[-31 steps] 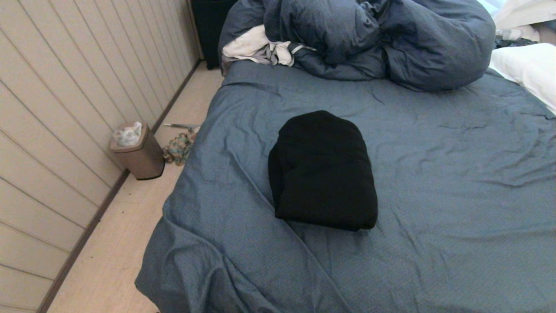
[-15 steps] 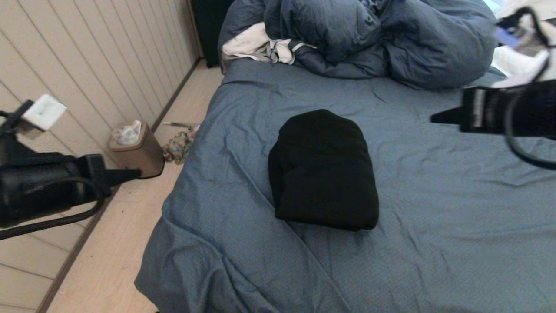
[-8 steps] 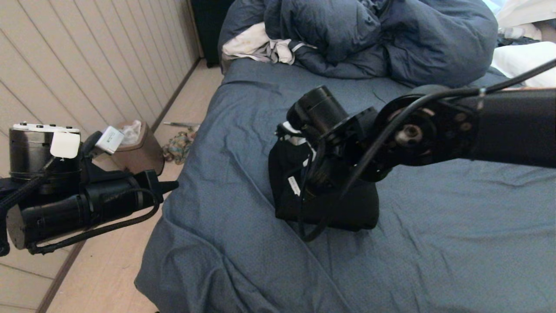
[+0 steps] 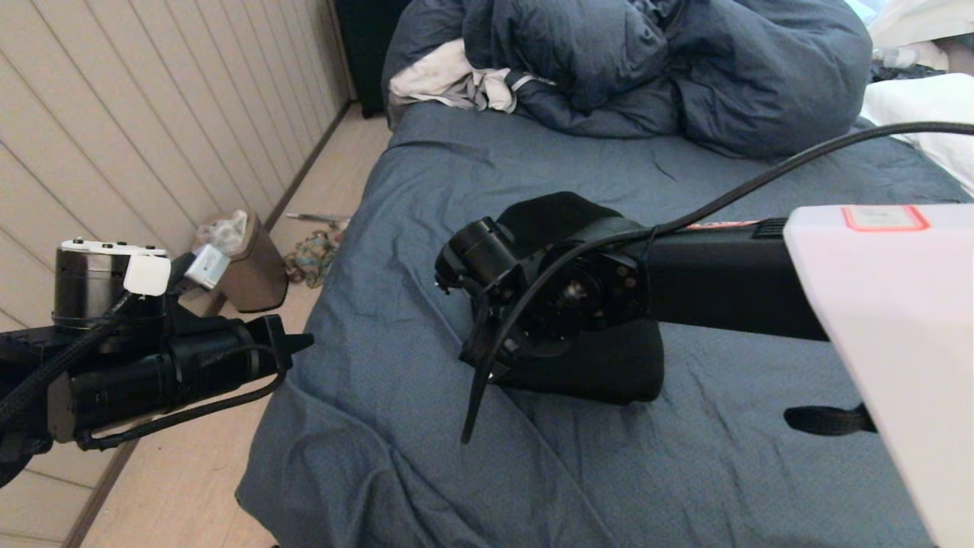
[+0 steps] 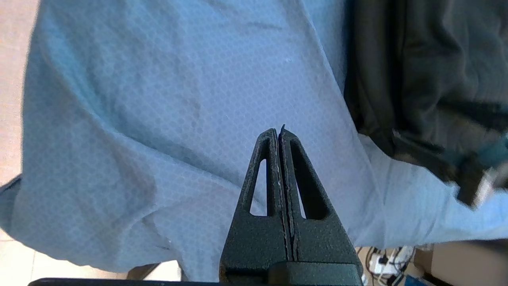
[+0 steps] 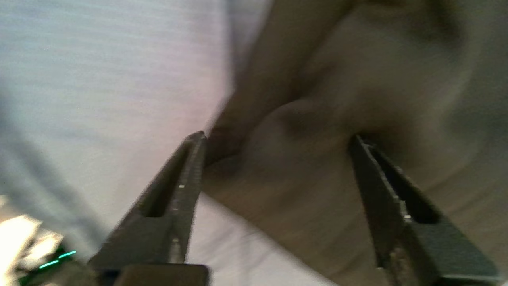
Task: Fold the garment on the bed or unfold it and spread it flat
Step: Unfold the black sweatshirt
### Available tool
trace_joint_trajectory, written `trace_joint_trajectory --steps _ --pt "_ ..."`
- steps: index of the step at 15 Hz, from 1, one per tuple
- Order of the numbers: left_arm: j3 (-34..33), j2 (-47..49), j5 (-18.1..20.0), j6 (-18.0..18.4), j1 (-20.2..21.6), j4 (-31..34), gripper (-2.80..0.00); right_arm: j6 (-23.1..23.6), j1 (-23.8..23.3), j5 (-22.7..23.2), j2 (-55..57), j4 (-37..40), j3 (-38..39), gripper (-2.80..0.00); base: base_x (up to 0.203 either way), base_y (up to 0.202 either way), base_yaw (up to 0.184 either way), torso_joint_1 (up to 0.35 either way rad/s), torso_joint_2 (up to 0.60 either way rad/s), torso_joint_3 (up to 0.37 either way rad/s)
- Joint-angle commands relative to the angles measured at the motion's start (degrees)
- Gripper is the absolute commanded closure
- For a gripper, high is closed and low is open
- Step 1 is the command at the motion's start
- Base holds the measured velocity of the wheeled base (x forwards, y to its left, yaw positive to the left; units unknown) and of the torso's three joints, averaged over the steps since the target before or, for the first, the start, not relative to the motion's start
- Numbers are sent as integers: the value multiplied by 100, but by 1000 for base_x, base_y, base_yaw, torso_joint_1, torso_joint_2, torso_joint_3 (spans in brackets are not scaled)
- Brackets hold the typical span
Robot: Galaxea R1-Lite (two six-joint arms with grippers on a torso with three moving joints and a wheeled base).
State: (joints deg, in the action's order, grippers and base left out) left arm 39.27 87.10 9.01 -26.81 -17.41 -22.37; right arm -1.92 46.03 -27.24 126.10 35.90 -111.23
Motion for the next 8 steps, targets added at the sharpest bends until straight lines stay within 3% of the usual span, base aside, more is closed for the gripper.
trace_joint_trajectory --steps 1,3,4,8 --pt "-32 0 13 -9 1 -13 0 150 -22 -379 129 0 -66 -280 0 0 0 0 0 0" --pt "-59 9 22 -9 -8 -4 0 391 -40 -823 172 -13 -82 -280 0 0 0 0 0 0" --pt "-65 9 22 -9 -8 -4 0 492 -45 -977 187 -17 -83 0 0 0 0 0 0 0" --pt "-70 105 24 -26 -18 -13 0 540 -49 -1052 198 -337 -87 0 0 0 0 0 0 0"
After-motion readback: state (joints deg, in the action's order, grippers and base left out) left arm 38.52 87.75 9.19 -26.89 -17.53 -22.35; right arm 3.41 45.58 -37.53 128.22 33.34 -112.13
